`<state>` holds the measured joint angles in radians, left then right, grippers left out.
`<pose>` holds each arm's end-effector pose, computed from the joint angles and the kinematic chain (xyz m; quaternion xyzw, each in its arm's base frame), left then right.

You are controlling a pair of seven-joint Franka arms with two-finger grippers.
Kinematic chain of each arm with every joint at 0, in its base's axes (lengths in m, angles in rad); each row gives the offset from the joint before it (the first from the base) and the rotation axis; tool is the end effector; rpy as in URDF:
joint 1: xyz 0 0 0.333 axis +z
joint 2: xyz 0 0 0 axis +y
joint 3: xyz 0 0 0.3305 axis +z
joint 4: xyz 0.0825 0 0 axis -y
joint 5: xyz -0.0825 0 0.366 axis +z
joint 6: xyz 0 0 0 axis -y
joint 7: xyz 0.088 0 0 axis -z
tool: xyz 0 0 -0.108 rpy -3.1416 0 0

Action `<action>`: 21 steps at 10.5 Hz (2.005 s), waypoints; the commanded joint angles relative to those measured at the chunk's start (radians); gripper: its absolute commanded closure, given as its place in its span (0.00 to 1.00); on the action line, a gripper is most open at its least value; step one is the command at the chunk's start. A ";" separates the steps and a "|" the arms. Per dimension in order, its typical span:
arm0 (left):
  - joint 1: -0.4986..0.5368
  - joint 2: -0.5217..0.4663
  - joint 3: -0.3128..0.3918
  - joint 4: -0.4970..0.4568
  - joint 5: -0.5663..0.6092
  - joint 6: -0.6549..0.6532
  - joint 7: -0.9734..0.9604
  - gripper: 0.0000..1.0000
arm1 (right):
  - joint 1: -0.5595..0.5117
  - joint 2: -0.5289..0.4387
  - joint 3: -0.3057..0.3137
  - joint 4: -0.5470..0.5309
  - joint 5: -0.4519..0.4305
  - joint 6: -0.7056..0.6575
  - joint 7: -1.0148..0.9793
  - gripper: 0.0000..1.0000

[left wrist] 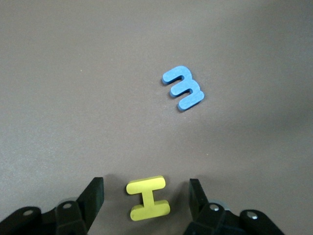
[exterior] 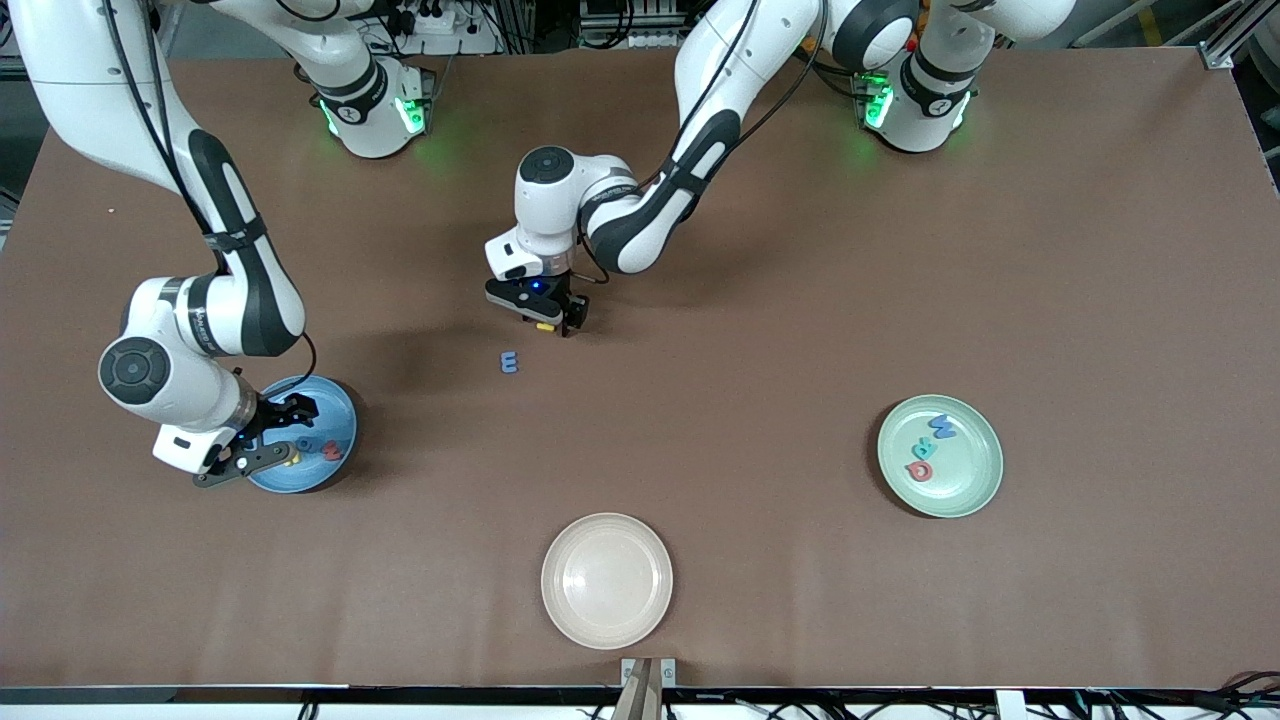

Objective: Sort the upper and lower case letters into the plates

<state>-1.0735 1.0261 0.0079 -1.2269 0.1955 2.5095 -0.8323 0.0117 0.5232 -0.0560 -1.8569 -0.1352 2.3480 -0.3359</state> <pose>0.3717 -0.6789 0.1847 0.9715 -0.1874 0.1313 0.0624 0.6329 -0.0274 0.2599 0.9786 0.1959 -0.0274 0.0573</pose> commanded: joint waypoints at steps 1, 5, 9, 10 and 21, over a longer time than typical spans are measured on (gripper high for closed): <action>-0.013 0.017 0.017 0.029 0.019 0.008 0.004 0.29 | -0.016 -0.019 0.015 -0.024 -0.014 0.010 0.003 0.00; -0.022 0.018 0.017 0.027 0.019 0.006 0.004 0.33 | -0.016 -0.019 0.013 -0.024 -0.014 0.010 0.003 0.00; -0.028 0.020 0.017 0.023 0.021 0.006 0.004 0.41 | -0.016 -0.019 0.013 -0.024 -0.014 0.010 0.003 0.00; -0.029 0.019 0.017 0.021 0.021 0.005 0.004 0.48 | -0.016 -0.019 0.013 -0.024 -0.014 0.010 0.003 0.00; 0.091 -0.174 0.004 0.017 0.025 -0.197 0.007 1.00 | 0.032 -0.019 0.022 -0.024 -0.009 0.001 0.084 0.00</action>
<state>-1.0281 0.9358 0.0249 -1.1780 0.2238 2.3707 -0.8309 0.0182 0.5232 -0.0458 -1.8596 -0.1350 2.3473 -0.3148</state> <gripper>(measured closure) 0.661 0.000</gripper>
